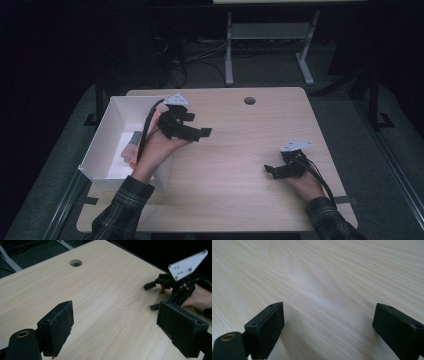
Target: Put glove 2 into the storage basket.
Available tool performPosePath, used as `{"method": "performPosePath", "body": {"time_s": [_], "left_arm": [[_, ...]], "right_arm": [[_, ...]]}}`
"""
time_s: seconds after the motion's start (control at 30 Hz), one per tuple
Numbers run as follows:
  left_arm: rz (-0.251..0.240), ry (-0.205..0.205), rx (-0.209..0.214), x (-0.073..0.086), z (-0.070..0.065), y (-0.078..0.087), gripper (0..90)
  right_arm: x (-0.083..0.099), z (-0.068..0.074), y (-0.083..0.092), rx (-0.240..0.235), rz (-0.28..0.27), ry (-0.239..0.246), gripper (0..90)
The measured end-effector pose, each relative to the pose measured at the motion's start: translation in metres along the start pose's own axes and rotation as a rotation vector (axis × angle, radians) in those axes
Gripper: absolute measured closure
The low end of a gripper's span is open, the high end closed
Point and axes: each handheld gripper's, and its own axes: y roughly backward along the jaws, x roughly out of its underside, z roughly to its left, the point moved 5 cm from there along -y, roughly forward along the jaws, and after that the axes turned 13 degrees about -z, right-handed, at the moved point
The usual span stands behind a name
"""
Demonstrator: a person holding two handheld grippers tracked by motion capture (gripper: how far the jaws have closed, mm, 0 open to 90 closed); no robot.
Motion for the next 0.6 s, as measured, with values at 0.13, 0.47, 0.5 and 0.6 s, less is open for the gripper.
{"method": "performPosePath", "body": {"time_s": [0.13, 0.47, 0.5, 0.6], "left_arm": [[0.012, -0.008, 0.022, 0.017, -0.019, -0.02, 13.5], [0.112, -0.075, 0.034, 0.077, -0.04, -0.057, 13.5], [0.123, -0.078, 0.043, 0.087, -0.042, -0.061, 13.5], [0.141, -0.081, 0.053, 0.103, -0.044, -0.067, 13.4]], "right_arm": [[0.0, 0.0, 0.0, 0.0, 0.0, 0.001, 9.7], [0.0, 0.0, 0.0, 0.0, 0.0, 0.001, 9.7], [0.0, 0.0, 0.0, 0.001, 0.0, 0.001, 9.7], [0.0, 0.0, 0.0, 0.0, 0.0, 0.002, 9.7]]}}
